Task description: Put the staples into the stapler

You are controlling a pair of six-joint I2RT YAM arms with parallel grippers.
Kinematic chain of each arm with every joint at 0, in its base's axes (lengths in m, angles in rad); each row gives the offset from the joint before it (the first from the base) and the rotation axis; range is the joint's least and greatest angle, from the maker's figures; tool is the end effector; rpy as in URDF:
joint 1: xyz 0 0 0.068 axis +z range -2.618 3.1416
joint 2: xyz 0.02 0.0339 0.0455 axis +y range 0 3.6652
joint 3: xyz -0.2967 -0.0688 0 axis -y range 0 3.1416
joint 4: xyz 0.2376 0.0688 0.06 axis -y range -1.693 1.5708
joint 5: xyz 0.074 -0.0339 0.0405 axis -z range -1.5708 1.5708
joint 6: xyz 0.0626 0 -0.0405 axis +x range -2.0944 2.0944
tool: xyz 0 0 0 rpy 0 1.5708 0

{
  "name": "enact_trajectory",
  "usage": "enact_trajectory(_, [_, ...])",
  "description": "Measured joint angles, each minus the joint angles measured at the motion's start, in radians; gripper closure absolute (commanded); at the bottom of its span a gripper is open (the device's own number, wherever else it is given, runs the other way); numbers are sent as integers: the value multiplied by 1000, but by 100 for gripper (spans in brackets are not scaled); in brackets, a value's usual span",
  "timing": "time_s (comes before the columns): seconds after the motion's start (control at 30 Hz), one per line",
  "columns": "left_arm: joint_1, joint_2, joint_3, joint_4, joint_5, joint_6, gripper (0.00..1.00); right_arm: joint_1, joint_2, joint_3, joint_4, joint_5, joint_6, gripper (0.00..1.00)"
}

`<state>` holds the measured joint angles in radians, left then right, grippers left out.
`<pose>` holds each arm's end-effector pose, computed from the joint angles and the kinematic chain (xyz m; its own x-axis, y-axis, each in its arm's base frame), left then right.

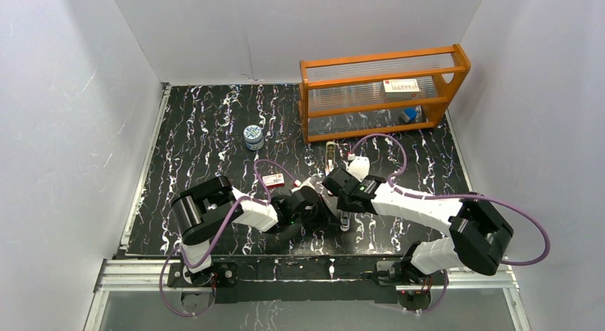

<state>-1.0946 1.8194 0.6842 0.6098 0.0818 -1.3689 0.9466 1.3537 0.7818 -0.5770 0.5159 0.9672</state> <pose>0.1631 -0.3273 0.1426 -0.9456 -0.2967 -0.1333 -0.0411 0.5157 -0.8558 0.1659 0.1775 0.2079 -0.7866 0.1333 -0.6030 0.1054 0.9911 0.0817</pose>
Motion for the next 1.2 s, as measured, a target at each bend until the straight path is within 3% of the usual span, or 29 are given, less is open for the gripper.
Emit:
enact_trajectory(0.3, [0,-2,16,-38,-1,-25,97,97,-11,0,-68,63,98,73])
enact_trajectory(0.57, [0,-2,17,-39,-2,-32,97,177,-10,-34,-110,24,217,73])
enact_trajectory(0.63, [0,-2,17,-39,-2,-34,97,182,-10,-34,-117,31,235,70])
enact_trajectory(0.77, [0,-2,17,-37,-1,-34,97,188,-16,-34,-129,39,259,53])
enact_trajectory(0.93, [-1,-1,19,-43,5,-29,97,211,-65,-29,-172,0,290,48])
enact_trajectory(1.1, [0,-1,24,-50,5,-24,97,221,-116,-19,-222,-27,309,51])
enact_trajectory(1.2, [0,-1,26,-53,5,-18,97,222,-130,-18,-237,-31,314,65])
